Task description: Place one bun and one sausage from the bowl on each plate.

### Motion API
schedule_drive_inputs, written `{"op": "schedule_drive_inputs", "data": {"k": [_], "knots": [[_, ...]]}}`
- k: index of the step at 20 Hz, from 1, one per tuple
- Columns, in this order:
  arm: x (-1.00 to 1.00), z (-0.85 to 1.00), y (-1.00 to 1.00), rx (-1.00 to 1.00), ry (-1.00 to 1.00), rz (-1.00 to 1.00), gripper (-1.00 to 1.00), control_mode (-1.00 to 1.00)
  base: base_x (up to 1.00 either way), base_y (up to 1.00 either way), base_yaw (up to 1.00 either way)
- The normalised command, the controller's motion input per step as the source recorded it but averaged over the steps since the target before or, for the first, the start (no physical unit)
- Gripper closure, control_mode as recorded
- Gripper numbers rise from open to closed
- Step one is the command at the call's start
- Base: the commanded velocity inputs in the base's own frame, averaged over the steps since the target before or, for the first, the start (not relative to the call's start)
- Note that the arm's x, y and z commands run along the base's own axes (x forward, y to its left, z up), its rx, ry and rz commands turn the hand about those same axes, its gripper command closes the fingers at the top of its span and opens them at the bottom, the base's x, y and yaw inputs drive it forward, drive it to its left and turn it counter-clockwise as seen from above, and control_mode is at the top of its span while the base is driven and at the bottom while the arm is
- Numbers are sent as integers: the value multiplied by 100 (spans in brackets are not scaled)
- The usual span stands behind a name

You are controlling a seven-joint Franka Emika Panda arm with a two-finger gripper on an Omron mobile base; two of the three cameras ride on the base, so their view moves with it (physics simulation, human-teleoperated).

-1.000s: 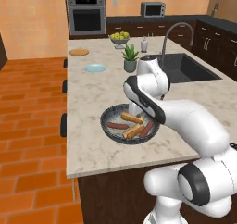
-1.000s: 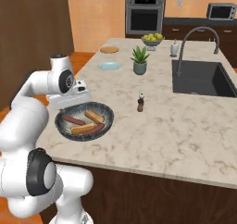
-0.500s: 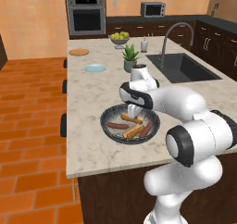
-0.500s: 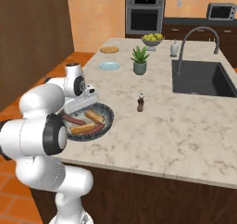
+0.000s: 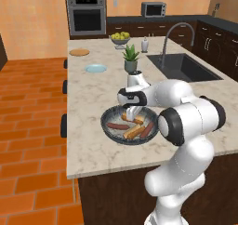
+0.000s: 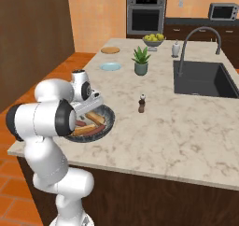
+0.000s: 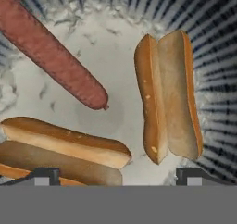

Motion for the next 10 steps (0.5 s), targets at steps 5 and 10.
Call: {"op": "schedule_drive_inputs", "data": {"k": [5,10], "knots": [[50,-37,0,-1,0,2,-100,-100,0,0,0],[51,-28,0,0,0,1,-100,-100,0,0,0]]}}
